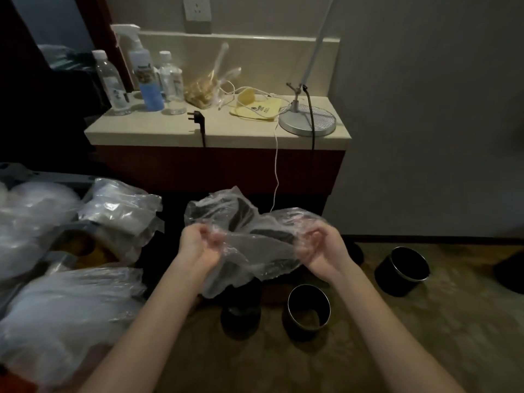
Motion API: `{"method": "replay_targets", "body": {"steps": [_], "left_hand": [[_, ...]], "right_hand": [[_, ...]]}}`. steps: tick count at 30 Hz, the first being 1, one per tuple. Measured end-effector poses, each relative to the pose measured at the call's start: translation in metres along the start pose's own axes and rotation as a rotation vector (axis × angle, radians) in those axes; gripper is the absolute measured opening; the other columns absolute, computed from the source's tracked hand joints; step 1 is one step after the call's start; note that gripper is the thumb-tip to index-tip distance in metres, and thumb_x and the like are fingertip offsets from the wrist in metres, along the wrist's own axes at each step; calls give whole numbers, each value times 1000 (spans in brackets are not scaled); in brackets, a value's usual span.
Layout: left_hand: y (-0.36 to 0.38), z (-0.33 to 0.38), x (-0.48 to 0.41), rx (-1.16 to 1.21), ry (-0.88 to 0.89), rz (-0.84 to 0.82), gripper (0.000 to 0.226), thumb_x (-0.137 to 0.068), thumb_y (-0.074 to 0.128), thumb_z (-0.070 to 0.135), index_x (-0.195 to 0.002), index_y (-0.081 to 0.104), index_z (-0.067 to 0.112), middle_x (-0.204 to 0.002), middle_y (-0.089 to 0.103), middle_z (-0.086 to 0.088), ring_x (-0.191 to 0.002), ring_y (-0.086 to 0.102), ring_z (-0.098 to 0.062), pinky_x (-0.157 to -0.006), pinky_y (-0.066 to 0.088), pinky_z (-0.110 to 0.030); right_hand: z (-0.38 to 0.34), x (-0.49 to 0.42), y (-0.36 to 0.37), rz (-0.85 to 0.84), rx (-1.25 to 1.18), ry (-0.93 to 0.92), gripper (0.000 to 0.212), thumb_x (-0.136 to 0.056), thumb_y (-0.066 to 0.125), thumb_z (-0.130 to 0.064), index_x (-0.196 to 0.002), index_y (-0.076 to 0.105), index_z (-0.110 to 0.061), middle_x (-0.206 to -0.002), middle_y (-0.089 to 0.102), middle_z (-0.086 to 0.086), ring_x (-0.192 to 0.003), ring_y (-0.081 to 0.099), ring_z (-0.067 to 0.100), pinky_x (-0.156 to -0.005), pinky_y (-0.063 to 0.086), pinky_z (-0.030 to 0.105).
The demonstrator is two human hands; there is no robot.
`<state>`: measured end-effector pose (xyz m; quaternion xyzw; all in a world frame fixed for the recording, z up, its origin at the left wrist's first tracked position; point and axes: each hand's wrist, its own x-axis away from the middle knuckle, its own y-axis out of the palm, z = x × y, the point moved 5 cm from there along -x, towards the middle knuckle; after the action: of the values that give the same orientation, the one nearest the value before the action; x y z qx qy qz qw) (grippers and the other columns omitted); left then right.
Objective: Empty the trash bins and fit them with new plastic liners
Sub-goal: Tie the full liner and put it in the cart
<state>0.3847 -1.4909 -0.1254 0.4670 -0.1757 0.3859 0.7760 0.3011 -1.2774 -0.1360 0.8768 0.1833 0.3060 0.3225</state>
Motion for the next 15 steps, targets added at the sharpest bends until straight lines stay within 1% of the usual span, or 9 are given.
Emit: {"method": "replay_targets", "body": {"steps": [1,4,6,8,9,11,12,13,15], "left_hand": [[9,-7,1,-37,20,3,25,-92,35,-1,-71,42,11,-55,35,0,-34,30,-8,-35,31,-16],[36,-36,4,-118,89,-17,25,-85,43,2,-63,39,13,-46,33,3,-35,24,-10,-36,35,-19],[58,-58,7,-179,114,-55,29,-83,48,2,-59,38,15,-45,31,5,-37,23,-9,-41,35,-19],[80,-82,8,-203,105,-118,31,-84,53,1,-58,42,14,-50,35,5,-38,25,-7,-42,33,-17],[94,-94,10,-220,82,-159,26,-84,55,2,-63,47,13,-55,38,4,-39,26,-6,-40,32,-16],[126,-121,12,-284,26,-238,5,-86,59,5,-85,56,9,-62,45,4,-39,28,-5,-36,31,-15],[141,-137,12,-325,-8,-266,10,-85,62,9,-95,58,8,-62,49,4,-38,30,-4,-34,31,-15],[154,-154,13,-365,-50,-285,16,-85,64,13,-99,60,9,-59,51,5,-37,31,-4,-34,30,-14],[182,-189,17,-388,-144,-336,12,-85,65,19,-95,64,12,-53,49,7,-36,32,-4,-36,26,-15]], "right_hand": [[-7,-3,-8,-27,81,23,11,-76,53,-1,-76,55,-12,-58,44,-4,-44,36,8,-39,31,19],[-29,-11,-30,-206,399,90,17,-79,65,-5,-87,74,-16,-72,61,-4,-56,53,8,-52,42,19],[-38,-12,-44,-276,512,128,24,-78,75,-7,-100,75,-15,-90,74,0,-77,71,14,-60,52,21],[-50,-15,-64,-207,605,123,40,-75,82,-15,-114,72,-11,-105,76,3,-96,73,17,-67,56,21],[-59,-16,-75,-152,651,97,39,-74,84,-22,-111,74,-15,-107,76,0,-99,72,15,-69,57,22],[-85,-18,-97,-63,685,41,28,-76,82,-30,-102,78,-21,-107,76,-1,-101,71,17,-79,58,28],[-99,-17,-109,-17,665,17,20,-79,79,-30,-96,80,-19,-105,75,2,-97,71,21,-80,58,30],[-114,-13,-122,33,629,5,15,-83,75,-29,-89,80,-16,-101,72,8,-88,67,23,-74,54,30],[-143,-2,-151,154,500,-3,22,-91,67,-27,-77,79,-15,-90,57,15,-71,51,21,-60,41,28]]}}
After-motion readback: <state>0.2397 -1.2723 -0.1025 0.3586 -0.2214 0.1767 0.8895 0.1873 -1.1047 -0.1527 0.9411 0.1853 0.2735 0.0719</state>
